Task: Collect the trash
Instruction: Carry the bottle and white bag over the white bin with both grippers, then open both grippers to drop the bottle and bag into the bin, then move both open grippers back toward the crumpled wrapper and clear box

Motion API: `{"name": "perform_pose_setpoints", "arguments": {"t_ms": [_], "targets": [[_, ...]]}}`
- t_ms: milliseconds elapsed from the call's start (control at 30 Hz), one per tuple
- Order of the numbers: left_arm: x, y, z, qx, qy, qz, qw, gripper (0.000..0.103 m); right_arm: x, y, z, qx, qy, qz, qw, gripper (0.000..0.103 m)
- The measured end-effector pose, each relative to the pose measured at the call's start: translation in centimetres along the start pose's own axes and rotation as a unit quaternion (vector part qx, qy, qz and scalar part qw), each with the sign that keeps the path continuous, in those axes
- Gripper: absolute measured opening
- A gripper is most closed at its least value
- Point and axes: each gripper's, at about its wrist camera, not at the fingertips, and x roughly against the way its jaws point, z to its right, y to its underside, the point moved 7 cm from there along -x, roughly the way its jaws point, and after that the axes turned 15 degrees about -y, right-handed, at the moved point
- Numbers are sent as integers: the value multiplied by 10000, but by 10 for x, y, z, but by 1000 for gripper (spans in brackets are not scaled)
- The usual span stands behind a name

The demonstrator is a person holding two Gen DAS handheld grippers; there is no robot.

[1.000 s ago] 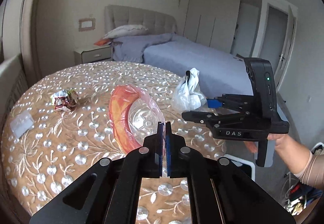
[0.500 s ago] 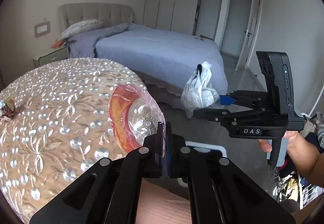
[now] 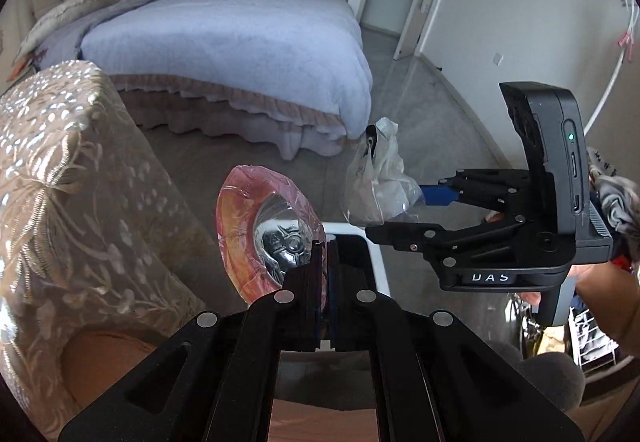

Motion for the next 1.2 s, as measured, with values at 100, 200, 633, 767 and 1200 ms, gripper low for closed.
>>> {"name": "perform_pose_setpoints", "arguments": {"t_ms": [100,200,633,767,1200], "targets": [[-33,10,9,-106,130,-390,9991,2,-12,10,14,-42,49,-198,9998,57],[-60,19,14,-147,250,-762,9967,8,-25,23,29,-95,34,-413,9991,91],[-91,24,5,120,195,-1053,9942,98,-31,33,69,-496,43,-485,9976,99],[-81,17,3,106,149,-917,9956,98,-28,28,63,-386,39,-450,9982,99],[29,-22,-34,140,-579,325,9977,98,-2,-34,0,356,-216,200,9989,99]]}}
